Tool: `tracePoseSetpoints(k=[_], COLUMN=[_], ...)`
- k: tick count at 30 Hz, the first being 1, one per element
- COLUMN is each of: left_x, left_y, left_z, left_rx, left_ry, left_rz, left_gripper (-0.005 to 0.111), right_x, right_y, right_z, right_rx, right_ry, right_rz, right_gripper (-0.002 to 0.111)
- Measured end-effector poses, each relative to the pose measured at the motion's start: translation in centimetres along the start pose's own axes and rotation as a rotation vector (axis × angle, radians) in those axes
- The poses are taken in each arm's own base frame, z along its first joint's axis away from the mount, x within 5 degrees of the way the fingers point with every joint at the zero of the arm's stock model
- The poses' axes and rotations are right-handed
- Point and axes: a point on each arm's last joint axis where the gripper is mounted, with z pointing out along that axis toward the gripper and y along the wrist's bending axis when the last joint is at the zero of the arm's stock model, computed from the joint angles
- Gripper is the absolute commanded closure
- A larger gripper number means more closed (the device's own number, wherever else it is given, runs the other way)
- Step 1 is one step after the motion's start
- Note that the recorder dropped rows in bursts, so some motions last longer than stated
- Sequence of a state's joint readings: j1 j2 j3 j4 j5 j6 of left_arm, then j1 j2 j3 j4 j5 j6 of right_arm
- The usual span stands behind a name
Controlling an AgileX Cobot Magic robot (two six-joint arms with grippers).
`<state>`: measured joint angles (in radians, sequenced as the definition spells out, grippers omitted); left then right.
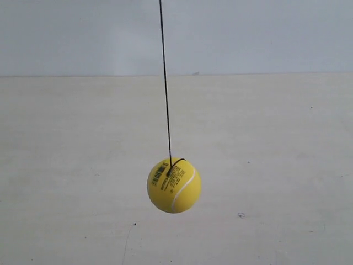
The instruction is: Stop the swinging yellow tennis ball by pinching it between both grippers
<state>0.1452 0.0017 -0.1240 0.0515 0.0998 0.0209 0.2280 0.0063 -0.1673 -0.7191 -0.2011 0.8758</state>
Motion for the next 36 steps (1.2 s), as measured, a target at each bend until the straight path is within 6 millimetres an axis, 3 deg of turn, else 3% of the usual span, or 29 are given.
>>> tracePoseSetpoints(k=[7, 14, 22, 36], left_x=[3.7, 4.1, 5.7, 5.8], left_y=[-0.3, -0.3, -0.3, -0.3], left_z=[0.3, 0.3, 0.0, -0.1], left_rx=[0.004, 0.005, 0.012, 0.013], left_ry=[0.090, 0.125, 0.299, 0.317], left_rz=[0.005, 0.009, 0.024, 0.026], left_gripper=[0.102, 0.102, 0.102, 0.102], right_x=[0.0, 0.0, 0.0, 0.0], right_y=[0.0, 0.0, 0.0, 0.0], right_z=[0.0, 0.0, 0.0, 0.0], right_rx=[0.000, 0.000, 0.000, 0.000], right_ry=[0.000, 0.000, 0.000, 0.000], right_rz=[0.000, 0.000, 0.000, 0.000], right_gripper=[0.108, 0.108, 0.108, 0.108])
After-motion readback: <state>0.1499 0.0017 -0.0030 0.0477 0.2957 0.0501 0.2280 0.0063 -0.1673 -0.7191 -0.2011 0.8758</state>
